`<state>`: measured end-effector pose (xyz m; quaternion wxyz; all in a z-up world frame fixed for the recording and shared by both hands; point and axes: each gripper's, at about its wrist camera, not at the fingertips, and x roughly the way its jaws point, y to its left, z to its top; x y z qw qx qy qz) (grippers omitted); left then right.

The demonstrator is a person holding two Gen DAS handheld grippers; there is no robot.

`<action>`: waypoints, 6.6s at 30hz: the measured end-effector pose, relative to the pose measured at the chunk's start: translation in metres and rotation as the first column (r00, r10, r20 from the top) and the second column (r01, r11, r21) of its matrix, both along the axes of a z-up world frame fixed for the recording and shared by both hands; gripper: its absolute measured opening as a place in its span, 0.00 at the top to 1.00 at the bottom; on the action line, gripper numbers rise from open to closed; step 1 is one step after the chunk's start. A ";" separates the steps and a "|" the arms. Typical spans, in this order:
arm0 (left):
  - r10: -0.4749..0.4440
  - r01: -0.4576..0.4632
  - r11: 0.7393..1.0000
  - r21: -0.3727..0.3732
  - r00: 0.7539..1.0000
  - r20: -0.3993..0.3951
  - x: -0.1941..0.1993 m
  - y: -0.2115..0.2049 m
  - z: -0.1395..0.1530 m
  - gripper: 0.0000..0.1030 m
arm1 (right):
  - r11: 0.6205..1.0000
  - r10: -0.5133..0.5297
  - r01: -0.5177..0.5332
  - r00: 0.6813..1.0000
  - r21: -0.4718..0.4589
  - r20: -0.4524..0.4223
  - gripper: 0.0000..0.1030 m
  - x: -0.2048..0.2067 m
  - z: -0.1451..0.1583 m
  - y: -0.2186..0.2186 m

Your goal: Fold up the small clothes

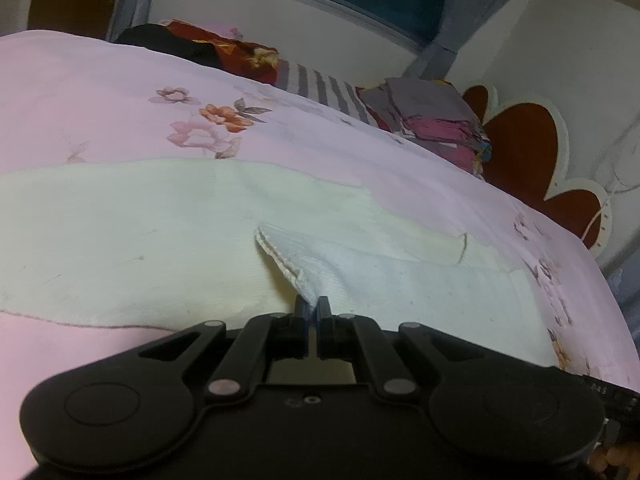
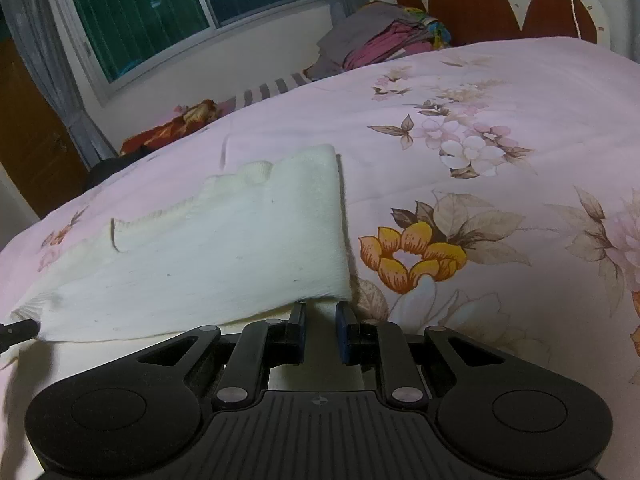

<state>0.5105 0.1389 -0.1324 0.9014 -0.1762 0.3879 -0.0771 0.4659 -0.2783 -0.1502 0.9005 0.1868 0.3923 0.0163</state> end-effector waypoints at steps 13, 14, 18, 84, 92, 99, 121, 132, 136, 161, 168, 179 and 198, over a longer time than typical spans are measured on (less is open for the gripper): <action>0.000 -0.017 0.984 0.178 0.996 0.094 -0.010 -0.012 0.019 0.53 | 1.000 0.020 -0.020 0.995 0.002 0.093 0.84 0.013 0.031 0.003; -0.042 0.024 0.983 0.184 0.995 0.095 -0.007 -0.023 0.020 0.53 | 0.999 0.046 -0.047 0.994 0.003 0.094 0.84 0.019 0.030 0.009; -0.168 0.147 0.962 0.231 0.983 0.071 0.015 -0.069 0.007 0.52 | 0.980 0.196 -0.198 0.977 0.015 0.085 0.83 0.044 0.020 0.058; 0.790 -0.749 0.533 -0.392 0.607 -0.086 -0.132 0.324 -0.028 0.97 | 0.992 0.069 -0.062 0.995 -0.113 0.065 0.65 -0.011 0.073 0.103; 0.713 -0.673 0.673 -0.306 0.700 0.030 -0.097 0.286 0.000 0.97 | 0.993 0.037 -0.030 0.998 -0.117 0.057 0.65 -0.017 0.073 0.085; 0.487 -0.444 0.859 -0.257 0.862 0.140 -0.017 0.182 0.039 0.97 | 0.995 -0.001 0.006 0.999 -0.096 0.053 0.65 -0.020 0.064 0.055; -0.260 0.259 0.965 0.040 0.965 0.032 0.032 -0.229 -0.005 0.95 | 0.973 -0.218 0.216 0.976 0.082 0.012 0.65 -0.045 0.041 -0.100; -0.229 0.226 0.973 0.035 0.965 0.125 -0.016 -0.180 0.010 0.24 | 0.989 -0.090 0.083 0.995 0.126 0.045 0.62 -0.024 0.053 -0.082; -0.087 0.069 0.989 0.134 0.987 0.133 -0.051 -0.095 0.019 0.29 | 0.991 -0.010 0.001 0.998 0.137 0.062 0.45 -0.003 0.049 -0.049; 0.044 -0.040 0.969 0.244 0.999 -0.011 -0.037 0.030 -0.011 0.57 | 0.983 0.166 -0.166 0.986 0.079 -0.002 0.96 0.058 0.034 0.033; 0.030 -0.025 0.969 0.246 0.999 -0.019 -0.037 0.037 -0.012 0.70 | 0.991 0.125 -0.124 0.991 -0.044 0.037 0.96 0.041 0.049 0.016; -0.004 0.004 0.986 0.168 1.000 0.001 -0.040 0.034 0.004 0.66 | 0.996 0.085 -0.085 0.996 0.000 0.009 0.96 0.036 0.031 0.012; 0.001 0.009 0.984 0.179 0.999 -0.055 -0.024 0.032 -0.009 0.65 | 0.997 0.071 -0.071 0.996 -0.006 -0.052 0.96 0.032 0.009 0.008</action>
